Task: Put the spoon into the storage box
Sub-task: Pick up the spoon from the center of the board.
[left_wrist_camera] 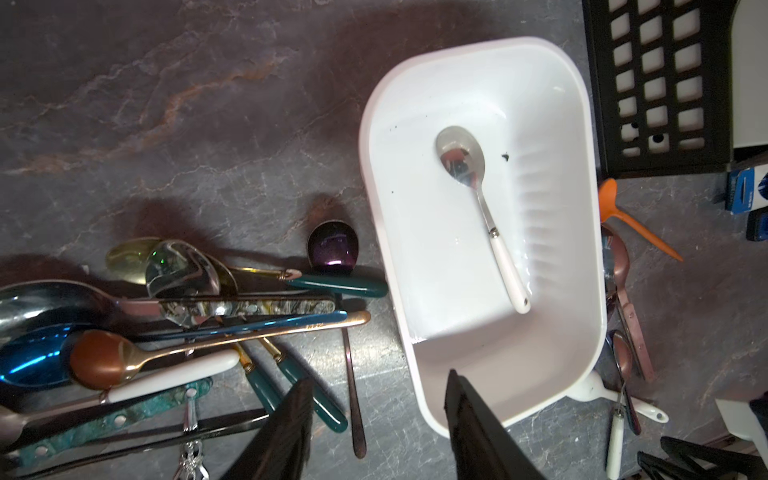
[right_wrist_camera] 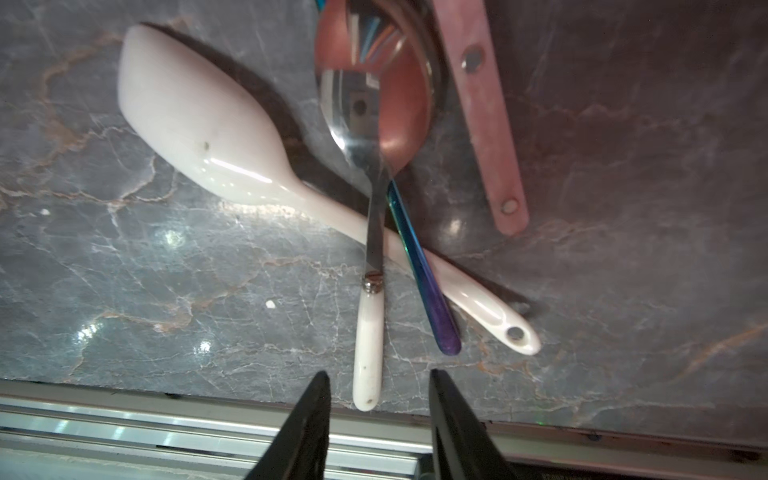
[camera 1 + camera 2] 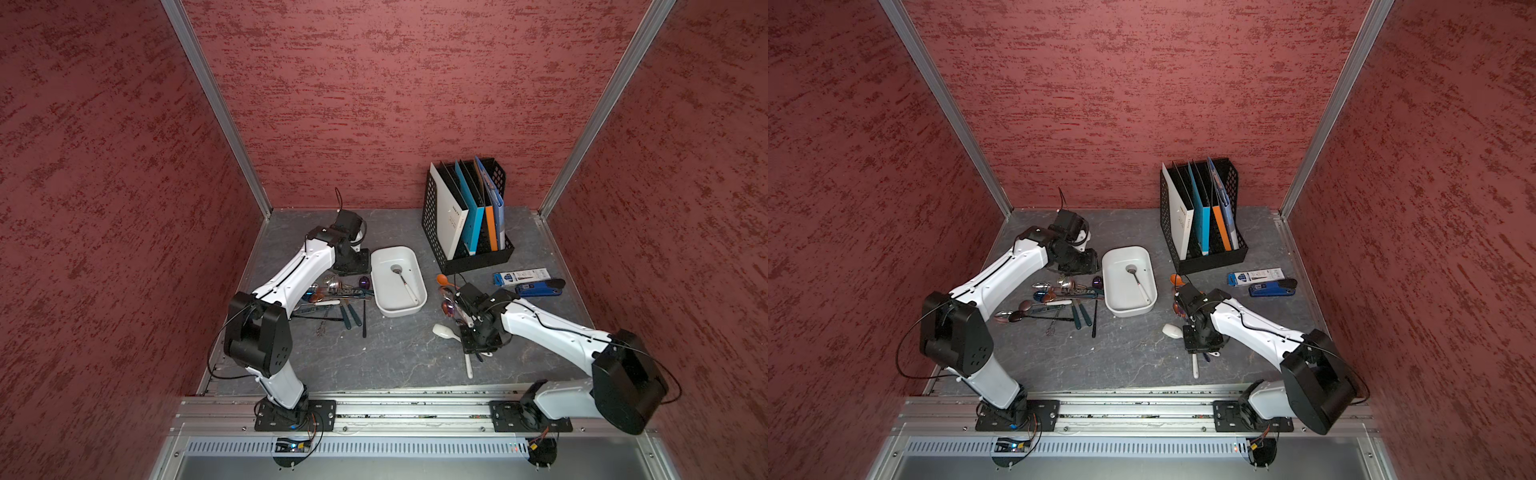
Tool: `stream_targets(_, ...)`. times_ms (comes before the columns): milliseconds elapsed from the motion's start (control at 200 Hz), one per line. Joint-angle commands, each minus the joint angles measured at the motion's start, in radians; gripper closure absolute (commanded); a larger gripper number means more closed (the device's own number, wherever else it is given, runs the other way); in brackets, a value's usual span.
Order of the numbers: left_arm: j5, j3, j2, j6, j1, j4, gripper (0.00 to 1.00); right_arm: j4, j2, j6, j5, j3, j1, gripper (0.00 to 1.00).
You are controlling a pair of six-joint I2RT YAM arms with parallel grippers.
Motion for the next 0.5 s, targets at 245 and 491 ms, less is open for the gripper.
stream_targets(245, -0.006, -0.13, -0.141, -0.03, -0.003, 0.033, 0.43, 0.115, 0.061, 0.059, 0.001, -0.046, 0.045, 0.66)
stream_targets(491, -0.01, -0.149, -0.155, -0.028, -0.003, 0.027, 0.43, 0.154, 0.102, 0.078, -0.015, -0.08, 0.053, 0.69)
